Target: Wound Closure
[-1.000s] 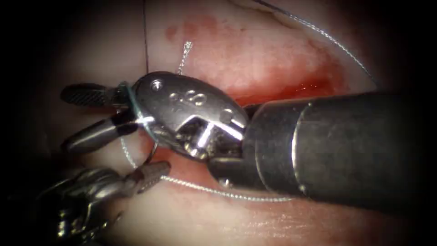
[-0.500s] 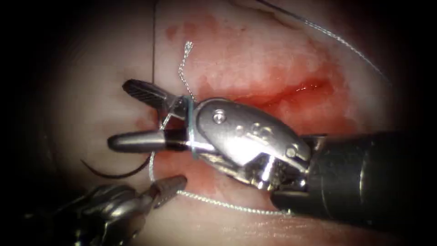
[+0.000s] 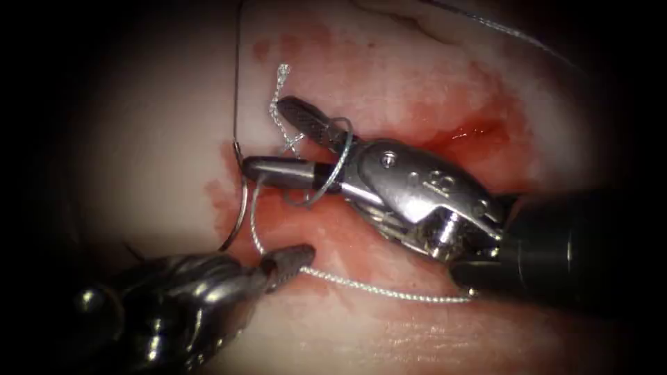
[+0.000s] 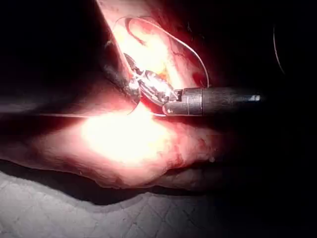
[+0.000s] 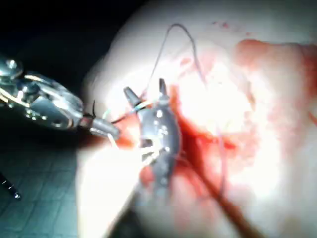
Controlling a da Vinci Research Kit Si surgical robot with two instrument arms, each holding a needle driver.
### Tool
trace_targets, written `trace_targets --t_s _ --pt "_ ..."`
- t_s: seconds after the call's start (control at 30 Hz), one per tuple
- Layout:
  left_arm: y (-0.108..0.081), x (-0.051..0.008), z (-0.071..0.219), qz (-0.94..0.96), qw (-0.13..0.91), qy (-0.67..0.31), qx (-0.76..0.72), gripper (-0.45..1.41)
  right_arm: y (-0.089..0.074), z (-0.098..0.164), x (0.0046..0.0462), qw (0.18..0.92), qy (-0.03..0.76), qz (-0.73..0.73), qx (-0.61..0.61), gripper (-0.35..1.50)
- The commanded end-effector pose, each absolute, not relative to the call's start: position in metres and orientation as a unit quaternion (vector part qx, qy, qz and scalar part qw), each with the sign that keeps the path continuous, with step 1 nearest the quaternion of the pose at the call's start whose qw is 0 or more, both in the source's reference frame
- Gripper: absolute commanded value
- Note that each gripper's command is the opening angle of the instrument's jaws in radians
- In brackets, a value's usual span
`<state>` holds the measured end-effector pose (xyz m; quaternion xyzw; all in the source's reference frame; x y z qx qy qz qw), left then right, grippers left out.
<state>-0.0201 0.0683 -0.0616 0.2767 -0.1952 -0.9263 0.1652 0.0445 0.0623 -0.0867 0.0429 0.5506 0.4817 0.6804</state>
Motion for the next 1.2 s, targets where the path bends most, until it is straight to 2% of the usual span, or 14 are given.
trace_targets --t_s 0.03,0.2,0.63,0.67,0.7,0.73,0.8,0.83,1.07,1.2 --pt "0.0686 -0.0207 -0.0612 -0.926 0.166 -0.197 0.277 -0.35 0.0624 -0.086 0.0451 0.676 0.55 0.488 0.044 0.98" --pt "0.0682 -0.0209 -0.061 -0.926 0.168 -0.196 0.276 -0.35 0.0632 -0.0857 0.0447 0.674 0.542 0.501 0.034 1.01" --pt "0.0679 -0.0206 -0.0613 -0.924 0.171 -0.195 0.279 -0.35 0.0639 -0.0845 0.0479 0.68 0.532 0.498 0.082 1.05" --pt "0.068 -0.0203 -0.0612 -0.924 0.172 -0.194 0.28 -0.35 0.0637 -0.0847 0.0481 0.678 0.535 0.496 0.091 0.83" --pt "0.068 -0.0201 -0.0612 -0.924 0.172 -0.194 0.279 -0.35 0.0637 -0.0847 0.0481 0.677 0.535 0.497 0.094 0.76" --pt "0.0681 -0.02 -0.0611 -0.925 0.173 -0.193 0.277 -0.35 0.0636 -0.0848 0.0481 0.675 0.537 0.496 0.1 0.58" --pt "0.0681 -0.0199 -0.0611 -0.926 0.173 -0.194 0.276 -0.35 0.0633 -0.085 0.0479 0.677 0.541 0.486 0.112 -0.3" --pt "0.0681 -0.0198 -0.0611 -0.925 0.173 -0.194 0.276 -0.35 0.0632 -0.0851 0.0477 0.676 0.543 0.485 0.114 -0.35" --pt "0.0688 -0.0183 -0.0613 -0.93 0.16 -0.188 0.273 -0.35 0.0631 -0.0869 0.045 0.675 0.563 0.472 0.069 -0.35" --pt "0.0703 -0.0166 -0.0618 -0.935 0.138 -0.176 0.275 -0.35 0.0627 -0.0878 0.0449 0.68 0.567 0.462 0.059 -0.35"
